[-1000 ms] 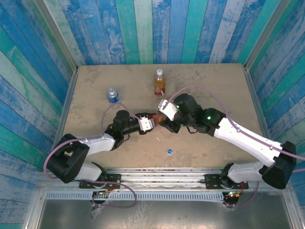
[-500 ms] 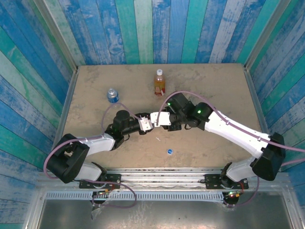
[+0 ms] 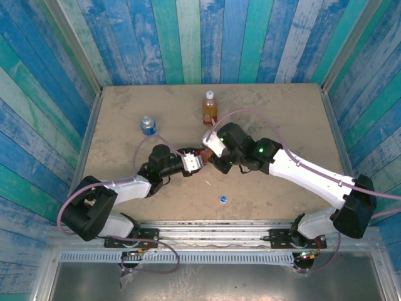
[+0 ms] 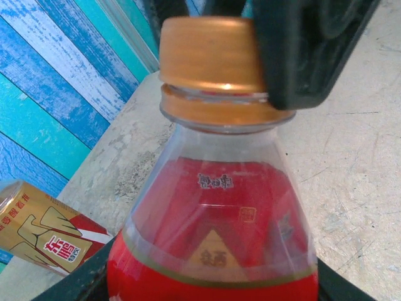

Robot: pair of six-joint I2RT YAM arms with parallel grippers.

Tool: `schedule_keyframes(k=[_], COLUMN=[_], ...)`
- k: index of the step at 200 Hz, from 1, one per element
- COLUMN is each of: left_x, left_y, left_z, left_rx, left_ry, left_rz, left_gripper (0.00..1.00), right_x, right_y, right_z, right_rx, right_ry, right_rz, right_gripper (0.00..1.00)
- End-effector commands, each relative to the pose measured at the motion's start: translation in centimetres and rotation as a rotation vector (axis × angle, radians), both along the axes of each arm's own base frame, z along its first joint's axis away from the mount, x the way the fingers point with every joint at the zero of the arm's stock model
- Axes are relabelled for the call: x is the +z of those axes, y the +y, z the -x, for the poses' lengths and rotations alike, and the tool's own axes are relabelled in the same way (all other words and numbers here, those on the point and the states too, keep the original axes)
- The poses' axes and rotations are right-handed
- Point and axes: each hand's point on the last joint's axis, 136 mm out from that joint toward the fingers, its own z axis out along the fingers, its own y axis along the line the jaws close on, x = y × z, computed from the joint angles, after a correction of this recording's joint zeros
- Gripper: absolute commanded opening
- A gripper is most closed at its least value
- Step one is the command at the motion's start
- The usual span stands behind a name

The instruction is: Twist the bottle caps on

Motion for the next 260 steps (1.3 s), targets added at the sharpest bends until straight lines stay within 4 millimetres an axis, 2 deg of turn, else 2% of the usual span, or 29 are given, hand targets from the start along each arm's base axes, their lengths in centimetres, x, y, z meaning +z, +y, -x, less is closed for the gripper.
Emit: schedule_keyframes(k=[1, 11, 27, 35, 49, 56, 61, 73, 90, 125, 165, 191, 212, 238, 260], left_x=[-0.2, -0.1, -0.1, -0.1, -0.1, -0.2, -0.2, -0.3, -0.4, -0.4, -0.4, -0.5, -0.6, -0.7, -0.6], left_y=[0.1, 0.1, 0.1, 0.1, 0.1, 0.0, 0.0, 0.0, 0.0, -0.1, -0.1, -0.1, -0.2, -0.2, -0.1], left_z=[0.7, 0.7, 0.7, 0.7, 0.7, 0.7, 0.7, 0.8, 0.8, 0.7, 0.7, 0.7, 0.7, 0.6, 0.6], left_rx=[-0.018, -0.016, -0.016, -0.016, -0.018, -0.020, -0.022, -0.024, -0.024, -0.025, -0.027, -0.026, -0.027, -0.024, -0.023], left_ry=[0.012, 0.011, 0.012, 0.012, 0.016, 0.020, 0.020, 0.025, 0.027, 0.030, 0.035, 0.037, 0.039, 0.043, 0.040], left_rz=[-0.011, -0.009, -0.010, -0.010, -0.009, -0.011, -0.011, -0.013, -0.016, -0.017, -0.016, -0.018, -0.019, -0.021, -0.018], left_gripper=[0.52, 0.52, 0.52, 0.52, 0.52, 0.52, 0.52, 0.52, 0.52, 0.52, 0.52, 0.52, 0.52, 0.52, 0.52], right_x=[2.2, 2.5, 3.1, 3.3, 2.7, 2.2, 2.0, 2.2, 2.7, 2.7, 1.4, 0.2, -0.4, -0.2, 0.4], right_y=[0.7, 0.8, 0.0, 0.0, -0.3, -1.0, -1.5, -2.6, -3.0, -2.1, -1.0, -0.7, -0.6, -0.4, 0.1], right_z=[-0.8, -0.4, -0.6, 0.1, 2.8, 3.8, 3.8, 2.2, 1.6, 2.3, 1.4, 1.2, 0.7, 1.3, 2.3], right_rx=[-0.447, -0.395, -0.240, -0.070, 0.326, 0.503, 0.552, 0.561, 0.671, 0.868, 0.932, 0.947, 0.915, 0.886, 0.838], right_ry=[0.306, 0.286, 0.114, 0.020, -0.141, -0.230, -0.279, -0.408, -0.509, -0.516, -0.505, -0.479, -0.460, -0.448, -0.396], right_rz=[-0.363, -0.349, -0.242, -0.169, 0.004, 0.094, 0.146, 0.253, 0.368, 0.429, 0.481, 0.494, 0.493, 0.433, 0.335], right_gripper=[0.00, 0.02, 0.12, 0.22, 0.42, 0.48, 0.49, 0.49, 0.51, 0.53, 0.52, 0.47, 0.40, 0.25, 0.19])
